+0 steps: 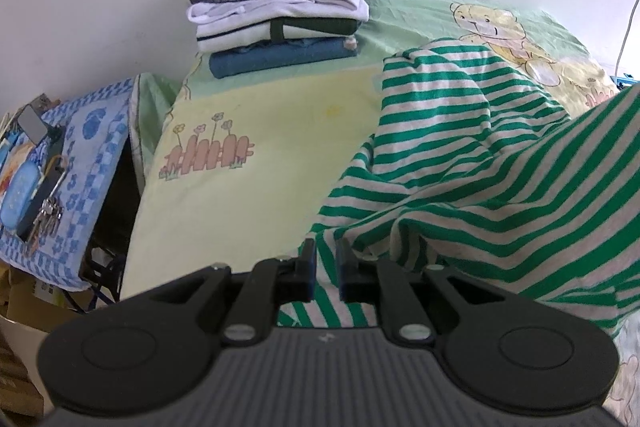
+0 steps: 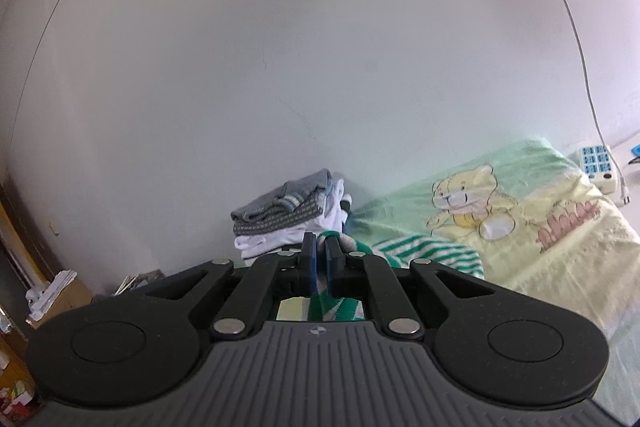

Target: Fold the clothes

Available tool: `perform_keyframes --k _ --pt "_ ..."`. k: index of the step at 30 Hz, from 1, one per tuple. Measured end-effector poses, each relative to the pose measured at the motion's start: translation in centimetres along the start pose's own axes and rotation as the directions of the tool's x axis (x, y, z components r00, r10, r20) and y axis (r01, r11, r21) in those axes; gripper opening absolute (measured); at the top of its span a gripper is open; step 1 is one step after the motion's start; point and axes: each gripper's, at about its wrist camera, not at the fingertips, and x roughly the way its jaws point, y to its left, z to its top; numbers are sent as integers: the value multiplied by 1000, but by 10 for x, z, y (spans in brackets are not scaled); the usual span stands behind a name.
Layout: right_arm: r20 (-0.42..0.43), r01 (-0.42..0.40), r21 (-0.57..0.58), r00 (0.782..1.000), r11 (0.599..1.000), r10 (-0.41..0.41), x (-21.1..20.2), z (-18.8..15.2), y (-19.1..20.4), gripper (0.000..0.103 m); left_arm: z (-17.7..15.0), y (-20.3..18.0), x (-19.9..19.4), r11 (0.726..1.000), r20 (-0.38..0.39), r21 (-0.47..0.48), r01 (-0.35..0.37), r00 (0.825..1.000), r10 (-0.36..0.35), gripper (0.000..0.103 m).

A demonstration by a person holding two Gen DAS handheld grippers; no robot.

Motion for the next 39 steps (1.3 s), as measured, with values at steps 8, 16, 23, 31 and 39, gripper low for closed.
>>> perform_keyframes --k 8,16,23,31,39 --pt "2 133 -93 991 987 -133 39 9 1 1 1 3 5 1000 -13 5 18 1000 -18 10" --pt "-210 147 -281 955 948 -210 60 -23 -3 38 2 6 13 1000 -33 1 20 999 -20 10" --pt "-265 180 -499 900 848 -347 37 -66 -22 62 4 4 20 1000 -43 10 16 999 -16 15" --pt "-329 154 -587 852 795 -408 55 -99 -35 72 6 -12 23 999 -53 39 13 999 -11 17" --pt "-295 191 -557 864 808 -408 91 -104 -48 72 4 -18 28 999 -80 36 -3 997 5 24"
